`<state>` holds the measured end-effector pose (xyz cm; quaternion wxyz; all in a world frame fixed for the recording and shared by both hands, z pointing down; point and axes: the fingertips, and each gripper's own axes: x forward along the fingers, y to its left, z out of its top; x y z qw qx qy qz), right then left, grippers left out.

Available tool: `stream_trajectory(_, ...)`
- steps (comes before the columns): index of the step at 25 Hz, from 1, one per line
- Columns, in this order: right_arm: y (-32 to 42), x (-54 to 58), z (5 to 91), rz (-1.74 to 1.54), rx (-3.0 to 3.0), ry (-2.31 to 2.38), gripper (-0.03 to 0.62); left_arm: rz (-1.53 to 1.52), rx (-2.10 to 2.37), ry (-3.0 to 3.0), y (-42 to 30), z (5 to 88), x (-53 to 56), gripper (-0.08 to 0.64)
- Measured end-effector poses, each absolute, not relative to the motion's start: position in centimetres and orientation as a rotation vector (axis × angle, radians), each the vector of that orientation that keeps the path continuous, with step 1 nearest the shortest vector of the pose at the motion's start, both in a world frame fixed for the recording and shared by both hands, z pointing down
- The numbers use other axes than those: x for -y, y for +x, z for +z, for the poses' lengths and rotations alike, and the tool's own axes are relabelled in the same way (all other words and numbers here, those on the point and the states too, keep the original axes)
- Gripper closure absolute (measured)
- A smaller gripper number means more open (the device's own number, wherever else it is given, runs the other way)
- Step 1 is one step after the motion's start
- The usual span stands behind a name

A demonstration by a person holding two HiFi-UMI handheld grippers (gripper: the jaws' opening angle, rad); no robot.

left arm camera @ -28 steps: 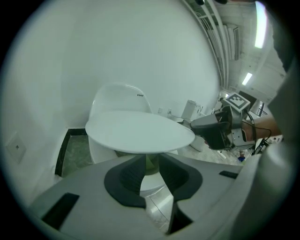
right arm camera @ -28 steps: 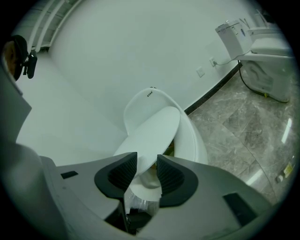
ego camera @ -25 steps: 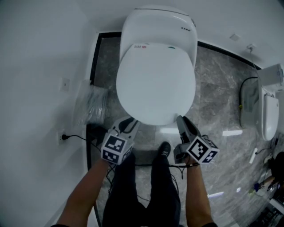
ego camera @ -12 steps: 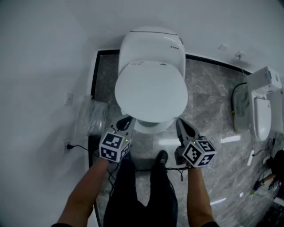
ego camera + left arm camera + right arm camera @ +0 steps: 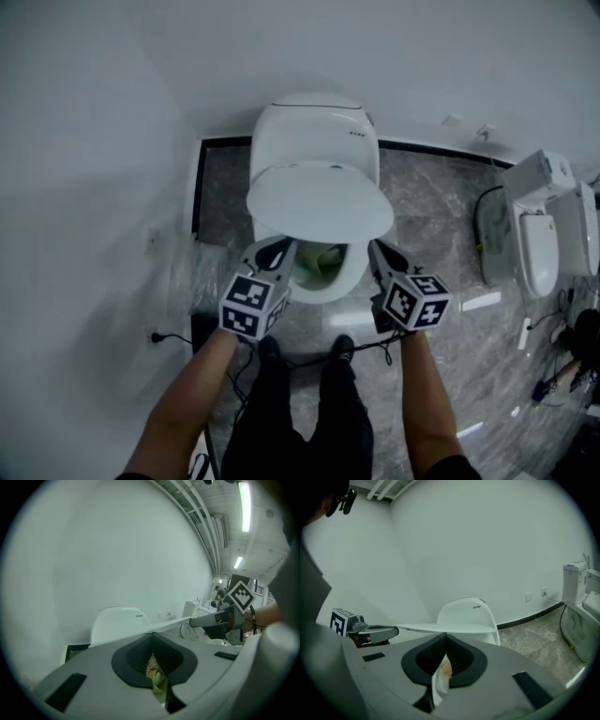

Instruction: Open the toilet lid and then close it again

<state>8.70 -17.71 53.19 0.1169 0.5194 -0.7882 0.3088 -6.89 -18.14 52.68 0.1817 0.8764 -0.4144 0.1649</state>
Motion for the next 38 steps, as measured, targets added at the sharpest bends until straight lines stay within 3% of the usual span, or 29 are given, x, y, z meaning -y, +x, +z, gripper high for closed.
stream_trajectory(10,9.1,22.9,49.4,0.847,2.351,1.572,0.583,0.442,1.17,2.55,-6.4,48.1,21.8,0.552)
stream_trajectory(38,11.0,43.2,45.1,0.68,2.423,1.428,0.583,0.435,1.529,2.175,-9.2,46.8,25.6,0.552)
